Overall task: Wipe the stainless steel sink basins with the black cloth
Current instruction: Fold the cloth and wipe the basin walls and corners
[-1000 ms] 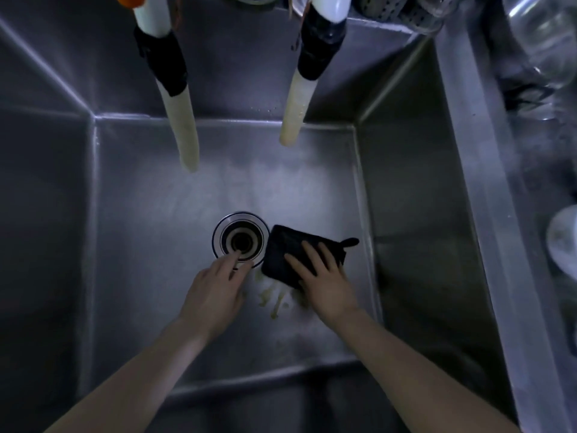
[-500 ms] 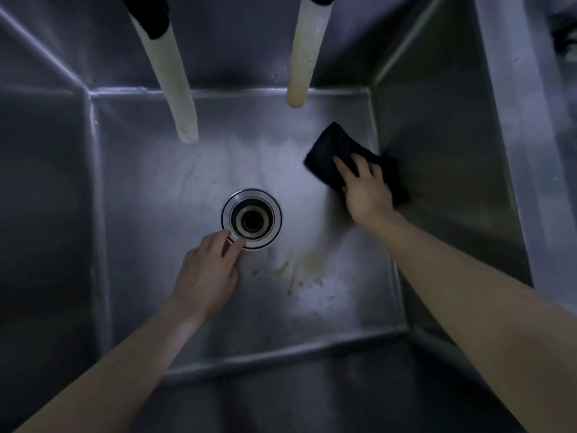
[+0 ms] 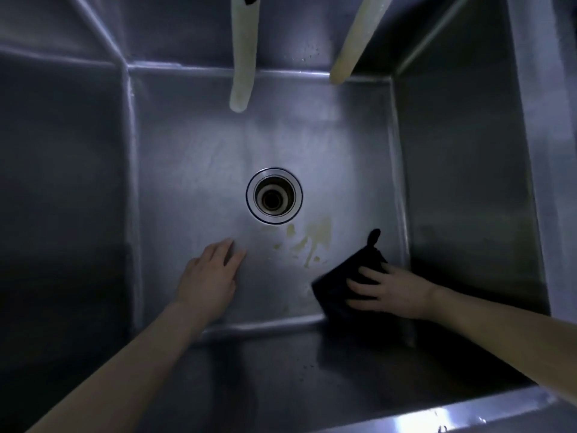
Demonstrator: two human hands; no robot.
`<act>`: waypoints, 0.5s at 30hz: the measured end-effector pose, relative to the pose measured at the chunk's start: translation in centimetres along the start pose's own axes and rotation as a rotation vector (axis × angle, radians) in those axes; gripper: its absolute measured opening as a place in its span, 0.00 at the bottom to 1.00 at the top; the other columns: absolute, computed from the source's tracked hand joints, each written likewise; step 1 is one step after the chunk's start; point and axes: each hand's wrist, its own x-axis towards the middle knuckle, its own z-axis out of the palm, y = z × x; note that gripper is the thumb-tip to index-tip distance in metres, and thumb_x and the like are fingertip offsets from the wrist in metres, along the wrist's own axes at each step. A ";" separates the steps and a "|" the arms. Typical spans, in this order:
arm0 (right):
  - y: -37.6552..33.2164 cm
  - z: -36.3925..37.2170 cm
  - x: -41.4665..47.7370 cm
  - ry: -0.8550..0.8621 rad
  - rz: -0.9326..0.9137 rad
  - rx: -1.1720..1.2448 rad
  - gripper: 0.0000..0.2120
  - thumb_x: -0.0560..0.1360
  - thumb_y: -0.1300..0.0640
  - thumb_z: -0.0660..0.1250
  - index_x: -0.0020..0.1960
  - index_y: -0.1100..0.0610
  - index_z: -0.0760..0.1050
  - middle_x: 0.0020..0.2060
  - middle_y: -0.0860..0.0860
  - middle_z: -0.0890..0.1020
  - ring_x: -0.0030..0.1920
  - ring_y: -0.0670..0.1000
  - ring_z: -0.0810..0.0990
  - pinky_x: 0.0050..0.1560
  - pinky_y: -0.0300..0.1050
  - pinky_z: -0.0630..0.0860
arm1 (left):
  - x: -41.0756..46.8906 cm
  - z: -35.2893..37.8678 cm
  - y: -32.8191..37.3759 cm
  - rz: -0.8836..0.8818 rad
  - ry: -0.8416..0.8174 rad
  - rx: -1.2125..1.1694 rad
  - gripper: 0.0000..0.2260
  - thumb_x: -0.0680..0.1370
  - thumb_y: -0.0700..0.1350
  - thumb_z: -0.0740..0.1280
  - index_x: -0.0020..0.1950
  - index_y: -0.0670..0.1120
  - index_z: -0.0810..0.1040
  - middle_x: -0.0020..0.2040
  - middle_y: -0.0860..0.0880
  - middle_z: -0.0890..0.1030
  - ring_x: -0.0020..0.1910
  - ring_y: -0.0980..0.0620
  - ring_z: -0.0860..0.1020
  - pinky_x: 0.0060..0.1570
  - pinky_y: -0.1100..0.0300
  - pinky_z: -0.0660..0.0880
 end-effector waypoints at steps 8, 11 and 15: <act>-0.7 -1.0 6.5 0.124 0.182 0.121 0.29 0.72 0.58 0.62 0.72 0.46 0.64 0.68 0.52 0.73 0.63 0.62 0.74 0.56 0.57 0.76 | -0.4 0.2 -0.8 0.000 -0.002 0.018 0.27 0.63 0.40 0.72 0.62 0.45 0.75 0.61 0.40 0.75 0.56 0.39 0.76 0.42 0.47 0.78; 0.6 -3.0 9.9 0.191 0.387 0.170 0.28 0.73 0.61 0.55 0.72 0.45 0.66 0.68 0.54 0.73 0.63 0.62 0.73 0.54 0.56 0.75 | 0.3 -0.4 -0.5 -0.013 0.010 0.011 0.29 0.63 0.41 0.74 0.64 0.45 0.74 0.61 0.41 0.75 0.56 0.39 0.75 0.42 0.47 0.77; 2.6 -4.8 13.4 0.184 0.548 0.237 0.28 0.72 0.56 0.61 0.72 0.44 0.66 0.68 0.56 0.72 0.61 0.63 0.72 0.48 0.57 0.74 | 1.7 -1.3 0.1 -0.026 0.034 -0.050 0.30 0.70 0.42 0.69 0.71 0.48 0.67 0.69 0.41 0.69 0.61 0.38 0.70 0.43 0.45 0.77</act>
